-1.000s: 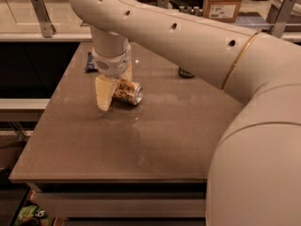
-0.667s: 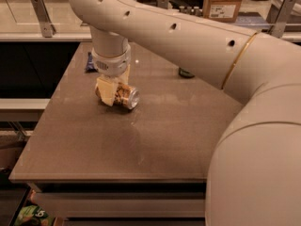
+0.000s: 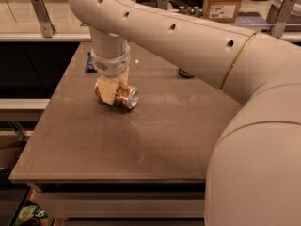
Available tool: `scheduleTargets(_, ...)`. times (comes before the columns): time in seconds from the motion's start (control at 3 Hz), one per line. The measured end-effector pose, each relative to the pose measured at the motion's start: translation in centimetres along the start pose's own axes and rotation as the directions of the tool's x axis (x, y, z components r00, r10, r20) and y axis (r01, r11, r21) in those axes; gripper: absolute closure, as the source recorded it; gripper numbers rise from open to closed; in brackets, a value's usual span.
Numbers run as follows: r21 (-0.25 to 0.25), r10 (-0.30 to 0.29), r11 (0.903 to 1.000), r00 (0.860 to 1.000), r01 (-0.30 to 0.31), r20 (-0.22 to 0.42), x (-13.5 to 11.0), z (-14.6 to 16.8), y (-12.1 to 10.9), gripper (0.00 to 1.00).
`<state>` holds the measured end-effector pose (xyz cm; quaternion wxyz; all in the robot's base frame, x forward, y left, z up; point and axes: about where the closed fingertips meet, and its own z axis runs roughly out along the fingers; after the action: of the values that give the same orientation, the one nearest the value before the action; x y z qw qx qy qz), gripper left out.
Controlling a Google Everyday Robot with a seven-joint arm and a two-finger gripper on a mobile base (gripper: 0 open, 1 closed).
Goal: Place orange can upright
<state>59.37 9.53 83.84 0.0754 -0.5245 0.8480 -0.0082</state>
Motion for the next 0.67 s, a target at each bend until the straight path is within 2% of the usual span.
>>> scheduleTargets(0.33, 0.000, -0.001, 1.0000, 1.000, 0.001, 0.001, -0.06, 0.09, 0.01, 1.00)
scheduleTargets(0.67, 0.000, -0.001, 1.0000, 1.000, 0.001, 0.001, -0.06, 0.10, 0.01, 1.00)
